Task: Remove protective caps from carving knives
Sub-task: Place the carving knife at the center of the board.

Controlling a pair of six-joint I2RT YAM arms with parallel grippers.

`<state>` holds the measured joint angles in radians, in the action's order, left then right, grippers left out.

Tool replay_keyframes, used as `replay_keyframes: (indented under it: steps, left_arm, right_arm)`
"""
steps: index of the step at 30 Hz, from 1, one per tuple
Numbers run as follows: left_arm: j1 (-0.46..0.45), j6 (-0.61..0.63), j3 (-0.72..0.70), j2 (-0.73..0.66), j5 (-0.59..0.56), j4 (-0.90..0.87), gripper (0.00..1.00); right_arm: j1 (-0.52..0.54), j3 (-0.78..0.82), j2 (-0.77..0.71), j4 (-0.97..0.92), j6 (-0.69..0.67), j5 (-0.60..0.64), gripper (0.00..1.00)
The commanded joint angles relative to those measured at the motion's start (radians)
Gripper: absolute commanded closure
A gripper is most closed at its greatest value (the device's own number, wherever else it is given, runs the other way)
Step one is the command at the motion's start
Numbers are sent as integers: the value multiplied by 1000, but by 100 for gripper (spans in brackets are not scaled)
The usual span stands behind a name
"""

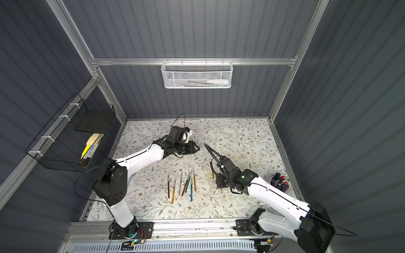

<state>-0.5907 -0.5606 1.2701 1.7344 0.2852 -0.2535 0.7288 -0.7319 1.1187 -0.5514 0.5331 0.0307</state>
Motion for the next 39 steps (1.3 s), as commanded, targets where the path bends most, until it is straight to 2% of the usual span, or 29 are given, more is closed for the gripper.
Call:
replay_keyframes:
  steps: [1, 7, 9, 12, 22, 32, 39]
  left_arm:
    - [20, 57, -87, -124, -41, -83, 56]
    - [47, 84, -238, -326, -57, -158, 32]
    - [48, 91, -277, -381, -62, -187, 16]
    - [48, 102, -326, -450, -52, -196, 1]
    - [48, 91, -384, -521, -61, -183, 1]
    - [48, 65, -419, -517, -16, -86, 2]
    - [48, 77, -430, -544, -19, -91, 1]
  right_arm:
    - [-3, -63, 76, 59, -15, -32, 99]
    - [-3, -174, 277, 92, -9, -72, 99]
    - [-3, -211, 342, 93, -6, -49, 99]
    - [-6, -261, 424, 93, 9, -21, 99]
    - [-47, -369, 601, 61, 25, -31, 95]
    - [-54, -431, 691, 26, 28, -10, 93]
    - [-55, -455, 734, 2, 41, 8, 92]
